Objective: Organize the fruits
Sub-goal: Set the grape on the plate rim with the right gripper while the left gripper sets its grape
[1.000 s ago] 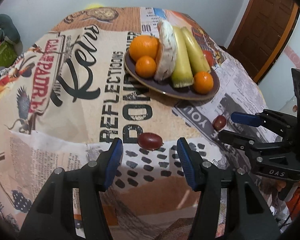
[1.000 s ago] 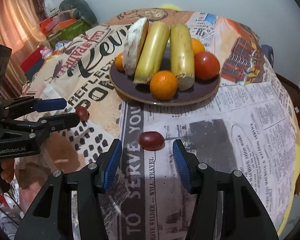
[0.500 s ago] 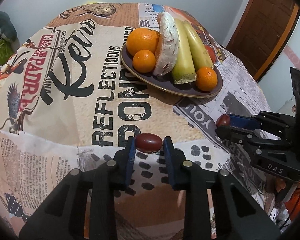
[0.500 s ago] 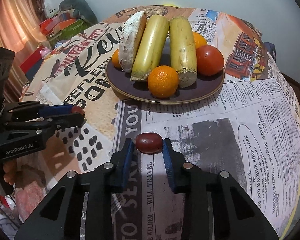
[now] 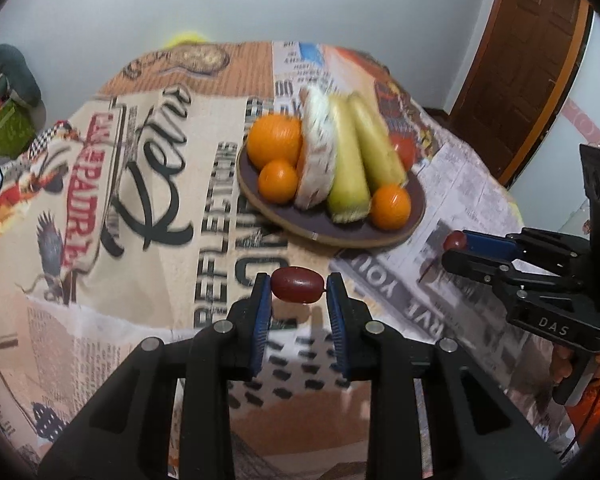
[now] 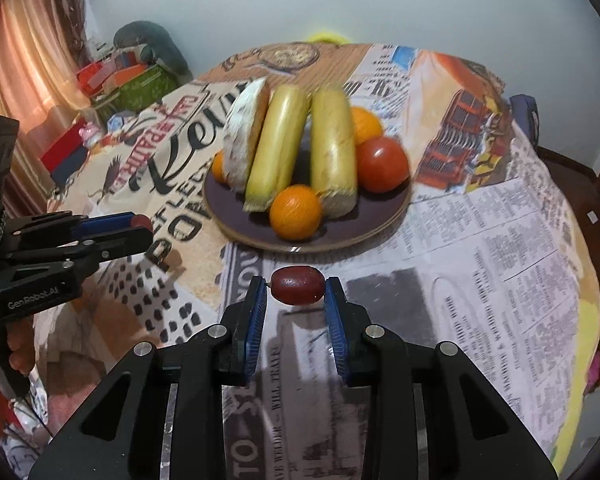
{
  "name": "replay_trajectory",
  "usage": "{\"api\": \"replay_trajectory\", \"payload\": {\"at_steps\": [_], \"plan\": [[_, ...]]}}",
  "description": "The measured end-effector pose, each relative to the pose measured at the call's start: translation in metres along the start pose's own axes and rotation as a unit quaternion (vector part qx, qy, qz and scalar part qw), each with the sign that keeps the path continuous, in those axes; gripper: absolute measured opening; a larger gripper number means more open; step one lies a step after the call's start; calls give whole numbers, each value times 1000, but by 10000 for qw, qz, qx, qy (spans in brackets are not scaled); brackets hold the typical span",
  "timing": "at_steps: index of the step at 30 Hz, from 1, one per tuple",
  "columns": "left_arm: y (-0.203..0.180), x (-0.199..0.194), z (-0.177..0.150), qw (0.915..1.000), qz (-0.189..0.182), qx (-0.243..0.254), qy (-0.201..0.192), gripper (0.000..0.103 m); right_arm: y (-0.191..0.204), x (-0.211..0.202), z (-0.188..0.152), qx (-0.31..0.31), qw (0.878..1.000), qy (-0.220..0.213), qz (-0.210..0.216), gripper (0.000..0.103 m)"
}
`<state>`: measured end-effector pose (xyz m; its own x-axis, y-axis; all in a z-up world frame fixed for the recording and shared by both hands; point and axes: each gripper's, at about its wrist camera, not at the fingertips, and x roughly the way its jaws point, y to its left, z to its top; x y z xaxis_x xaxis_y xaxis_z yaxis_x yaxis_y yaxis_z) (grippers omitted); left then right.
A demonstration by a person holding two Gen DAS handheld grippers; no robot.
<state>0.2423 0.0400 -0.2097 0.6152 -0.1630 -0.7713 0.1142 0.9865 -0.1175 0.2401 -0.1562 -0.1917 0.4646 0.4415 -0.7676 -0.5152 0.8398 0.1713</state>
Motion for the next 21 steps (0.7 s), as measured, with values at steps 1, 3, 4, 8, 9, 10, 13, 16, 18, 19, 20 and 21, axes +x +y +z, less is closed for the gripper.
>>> {"api": "replay_trajectory", "payload": {"at_steps": [1, 3, 4, 8, 9, 10, 13, 16, 18, 19, 20, 21], "plan": [[-2, -2, 4, 10000, -14, 0, -49, 28, -2, -2, 2, 21, 10000, -42, -16, 27], [-6, -4, 11, 9999, -30, 3, -144, 28, -7, -7, 7, 66, 9999, -134, -56, 27], [-8, -5, 14, 9998, -29, 9, -183, 28, -9, -9, 9, 81, 9998, -173, -76, 27], [-15, -8, 24, 9994, -71, 38, -331, 28, -18, -13, 16, 100, 9994, -281, -152, 27], [-17, -8, 26, 9993, -75, 37, -356, 28, -20, -13, 18, 100, 9994, -299, -173, 27], [-17, -7, 28, 9993, -81, 31, -369, 28, -22, -13, 19, 98, 9993, -308, -180, 27], [-19, -2, 32, 9992, -123, 2, -389, 28, -28, -11, 23, 128, 9991, -341, -199, 27], [-20, 6, 36, 9992, -107, -11, -374, 28, -34, -8, 27, 159, 9990, -355, -225, 27], [-20, 12, 37, 9994, -99, -31, -340, 28, -38, -5, 29, 186, 9989, -352, -228, 27], [-20, 16, 38, 9995, -102, -46, -311, 28, -40, -3, 30, 191, 9989, -348, -234, 27], [-20, 18, 37, 9995, -103, -53, -290, 28, -41, 0, 31, 193, 9990, -338, -240, 27], [-20, 22, 38, 9996, -94, -60, -257, 28, -42, 1, 31, 195, 9990, -326, -242, 27]]}}
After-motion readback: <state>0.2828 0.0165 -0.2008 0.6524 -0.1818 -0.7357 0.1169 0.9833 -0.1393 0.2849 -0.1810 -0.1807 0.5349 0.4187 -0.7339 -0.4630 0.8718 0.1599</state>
